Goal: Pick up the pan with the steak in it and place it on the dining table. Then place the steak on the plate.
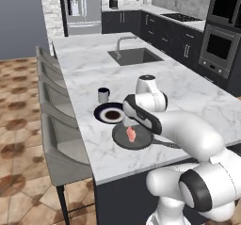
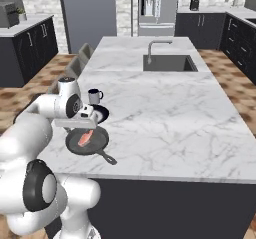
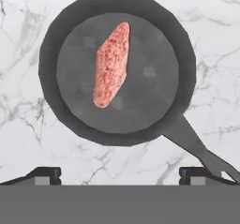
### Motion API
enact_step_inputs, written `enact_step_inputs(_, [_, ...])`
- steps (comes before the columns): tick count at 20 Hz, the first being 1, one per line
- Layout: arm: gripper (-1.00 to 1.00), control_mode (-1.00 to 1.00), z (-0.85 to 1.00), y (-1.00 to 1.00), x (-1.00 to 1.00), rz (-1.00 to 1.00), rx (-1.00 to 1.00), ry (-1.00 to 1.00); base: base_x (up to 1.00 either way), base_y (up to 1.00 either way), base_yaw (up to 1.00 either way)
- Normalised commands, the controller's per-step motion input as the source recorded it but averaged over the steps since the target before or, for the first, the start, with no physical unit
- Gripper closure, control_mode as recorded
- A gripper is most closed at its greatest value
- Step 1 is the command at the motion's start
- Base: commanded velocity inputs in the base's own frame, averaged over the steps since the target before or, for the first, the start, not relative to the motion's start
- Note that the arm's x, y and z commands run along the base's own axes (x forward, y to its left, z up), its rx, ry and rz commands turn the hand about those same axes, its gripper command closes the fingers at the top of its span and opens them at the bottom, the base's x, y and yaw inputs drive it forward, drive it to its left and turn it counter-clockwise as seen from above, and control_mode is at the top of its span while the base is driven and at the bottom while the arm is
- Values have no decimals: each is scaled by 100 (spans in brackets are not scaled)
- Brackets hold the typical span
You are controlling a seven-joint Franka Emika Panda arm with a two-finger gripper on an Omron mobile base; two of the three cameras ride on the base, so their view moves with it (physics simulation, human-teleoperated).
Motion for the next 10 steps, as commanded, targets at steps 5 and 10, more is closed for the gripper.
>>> enact_step_inputs(5, [-100,-100,-36,13,41,-5,-2,0,0,0,0])
enact_step_inputs(10, [-100,-100,-35,22,33,-5,-1,0,0,0,0])
